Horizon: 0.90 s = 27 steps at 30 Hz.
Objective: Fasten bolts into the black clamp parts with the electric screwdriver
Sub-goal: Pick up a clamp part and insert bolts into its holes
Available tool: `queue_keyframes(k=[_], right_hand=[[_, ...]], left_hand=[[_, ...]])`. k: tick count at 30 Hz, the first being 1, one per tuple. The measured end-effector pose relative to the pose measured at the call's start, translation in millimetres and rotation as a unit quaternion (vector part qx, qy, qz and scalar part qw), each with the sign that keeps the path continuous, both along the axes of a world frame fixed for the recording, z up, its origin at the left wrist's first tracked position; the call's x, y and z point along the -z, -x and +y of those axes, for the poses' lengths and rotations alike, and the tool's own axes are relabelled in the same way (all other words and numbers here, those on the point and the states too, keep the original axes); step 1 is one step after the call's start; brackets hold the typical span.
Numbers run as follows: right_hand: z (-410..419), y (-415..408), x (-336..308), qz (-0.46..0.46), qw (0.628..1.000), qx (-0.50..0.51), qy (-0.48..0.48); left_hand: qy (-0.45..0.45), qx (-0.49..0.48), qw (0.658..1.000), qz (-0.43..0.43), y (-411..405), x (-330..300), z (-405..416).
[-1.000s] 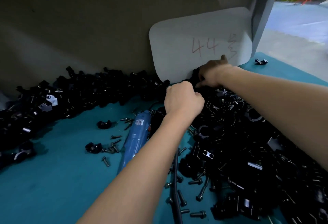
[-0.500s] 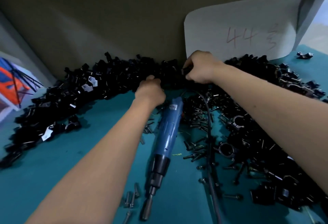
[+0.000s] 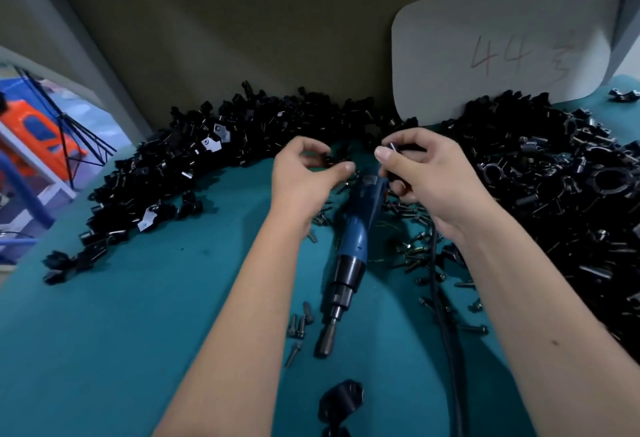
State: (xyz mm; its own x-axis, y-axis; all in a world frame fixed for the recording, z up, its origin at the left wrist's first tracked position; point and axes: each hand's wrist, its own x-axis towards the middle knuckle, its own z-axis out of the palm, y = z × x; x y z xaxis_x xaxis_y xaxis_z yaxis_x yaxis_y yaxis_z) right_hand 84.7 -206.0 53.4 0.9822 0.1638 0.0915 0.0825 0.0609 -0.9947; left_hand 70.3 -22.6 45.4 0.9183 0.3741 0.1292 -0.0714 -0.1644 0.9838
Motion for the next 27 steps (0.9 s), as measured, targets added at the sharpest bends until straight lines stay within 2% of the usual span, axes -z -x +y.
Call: queue_keyframes(k=[3,6,10,13,18,27], right_hand=[[-4.9,16.3,4.4,-0.022,0.999,-0.041,-0.022],[-9.7,25.9,9.7,-0.037,0.996,-0.069,-0.039],[-7.1,32.9,14.8,-0.026,0.996,-0.063,-0.055],[-7.5,33.6,16.1,-0.012,0.994,-0.065,-0.09],[-8.6,33.5,17.3,-0.055,0.995,-0.067,-0.049],[-3.7,35.8,15.5,-0.109,0.99,-0.075,-0.039]], left_hand=[[0.111,0.07,0.991,-0.03,31.4,5.8,-4.4],[0.256,0.149,0.954,-0.035,50.0,16.3,-2.9],[0.363,0.229,0.902,-0.045,61.3,28.4,-0.9],[0.378,0.264,0.886,-0.045,63.3,30.2,2.2],[0.352,0.277,0.893,-0.038,62.6,26.3,4.4],[0.405,0.118,0.906,-0.034,53.5,29.0,4.8]])
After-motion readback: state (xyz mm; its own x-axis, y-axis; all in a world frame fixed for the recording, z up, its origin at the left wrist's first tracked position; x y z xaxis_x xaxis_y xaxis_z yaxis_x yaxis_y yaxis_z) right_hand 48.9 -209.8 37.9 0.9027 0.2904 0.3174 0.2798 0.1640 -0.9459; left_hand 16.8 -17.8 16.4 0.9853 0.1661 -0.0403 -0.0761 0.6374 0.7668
